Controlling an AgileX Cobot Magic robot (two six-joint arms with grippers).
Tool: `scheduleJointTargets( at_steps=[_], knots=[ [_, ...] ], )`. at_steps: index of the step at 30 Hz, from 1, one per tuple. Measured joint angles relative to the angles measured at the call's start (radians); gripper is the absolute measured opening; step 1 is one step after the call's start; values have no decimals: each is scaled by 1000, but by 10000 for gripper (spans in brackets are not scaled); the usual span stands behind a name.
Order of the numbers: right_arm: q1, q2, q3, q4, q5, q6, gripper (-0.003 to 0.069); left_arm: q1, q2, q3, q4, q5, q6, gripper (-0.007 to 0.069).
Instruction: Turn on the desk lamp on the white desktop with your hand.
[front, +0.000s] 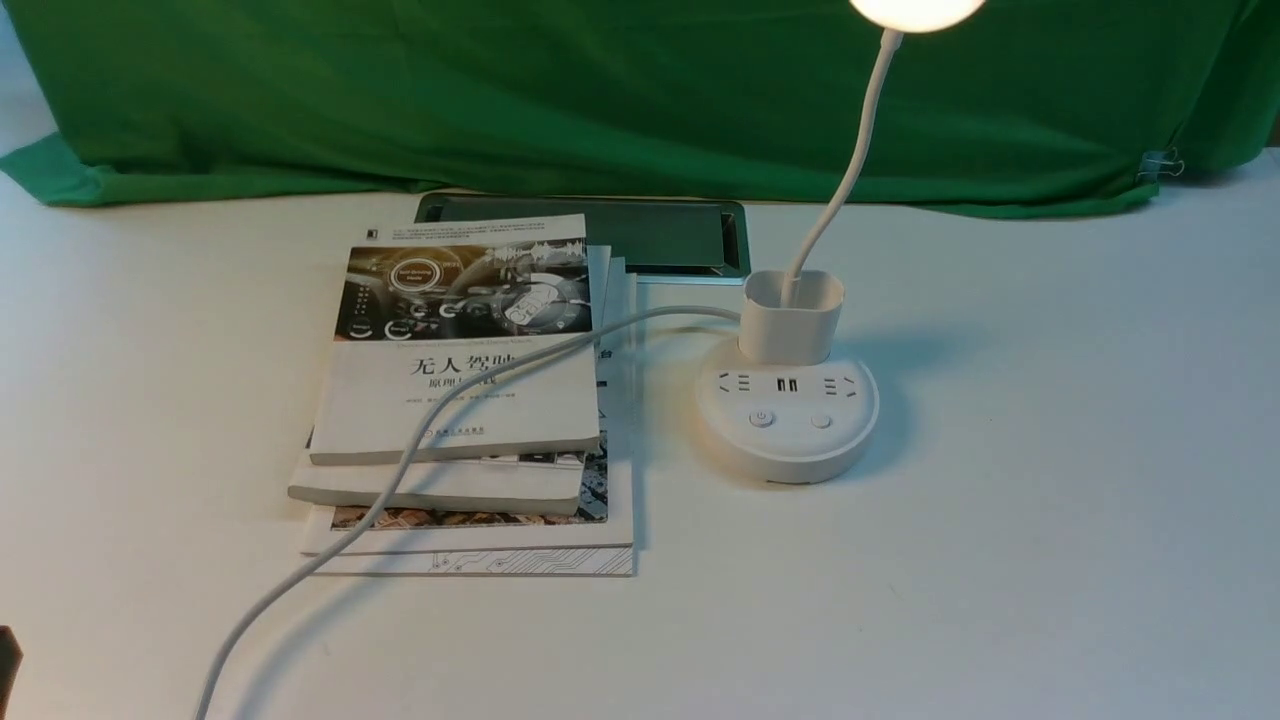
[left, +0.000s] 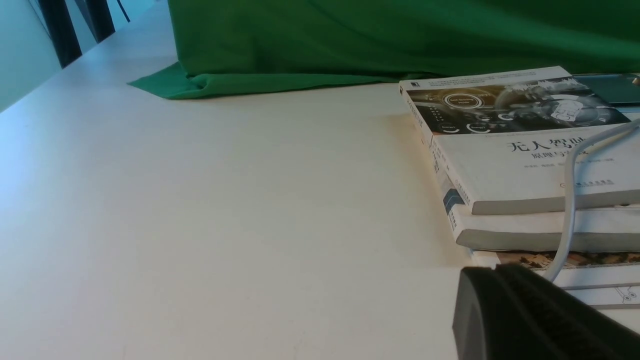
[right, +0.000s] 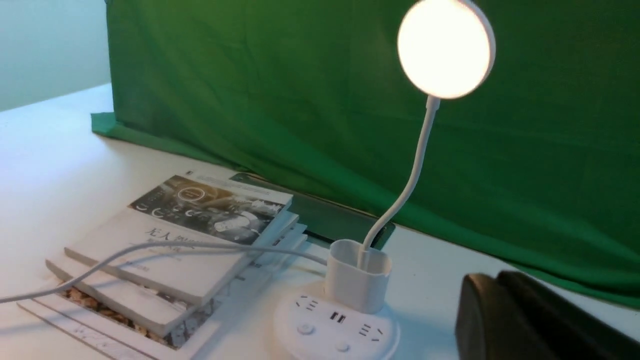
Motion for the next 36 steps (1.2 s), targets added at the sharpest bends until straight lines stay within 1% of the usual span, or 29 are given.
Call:
scheduleJointTargets(
  at_steps=[5, 9, 10, 12, 16, 17, 18, 19, 20, 21, 22, 23, 25, 28, 29, 30, 33, 36],
  knots=[
    [0, -36, 56, 0, -13, 0, 86, 0, 0, 0, 0, 0, 0, 21],
    [-4, -61, 173, 0, -151, 0, 97, 0, 0, 0, 0, 0, 0, 21],
    [-5, -61, 179, 0, -160, 0, 98, 0, 0, 0, 0, 0, 0, 21],
    [-34, -81, 252, 0, -244, 3, 106, 0, 0, 0, 0, 0, 0, 21],
    [-167, -146, 379, 0, -285, 8, 124, 0, 0, 0, 0, 0, 0, 21],
    [-221, -183, 413, 0, -289, 10, 127, 0, 0, 0, 0, 0, 0, 21],
    [-230, -189, 425, 0, -289, 13, 128, 0, 0, 0, 0, 0, 0, 21],
    [-309, -240, 460, -2, -286, 27, 131, 0, 0, 0, 0, 0, 0, 21],
    [-319, -246, 463, -3, -286, 31, 132, 0, 0, 0, 0, 0, 0, 21],
    [-390, -294, 479, -20, -281, 58, 136, 0, 0, 0, 0, 0, 0, 21],
    [-454, -343, 480, -42, -241, 88, 143, 0, 0, 0, 0, 0, 0, 21],
    [-462, -350, 480, -45, -241, 92, 144, 0, 0, 0, 0, 0, 0, 21],
    [-528, -417, 484, -65, -161, 130, 150, 0, 0, 0, 0, 0, 0, 21],
    [-540, -445, 486, -74, -78, 150, 160, 0, 0, 0, 0, -1, 0, 21],
    [-539, -446, 486, -74, -78, 153, 161, 0, 0, 0, 0, -1, 0, 21],
    [-521, -446, 486, -75, -37, 173, 167, 0, 0, 0, 0, -1, 0, 21],
    [-486, -446, 486, -75, 18, 201, 177, 0, 0, 0, 0, -1, 0, 21],
    [-476, -446, 486, -75, 39, 211, 183, 0, 0, 0, 0, -1, 0, 21]
  ],
)
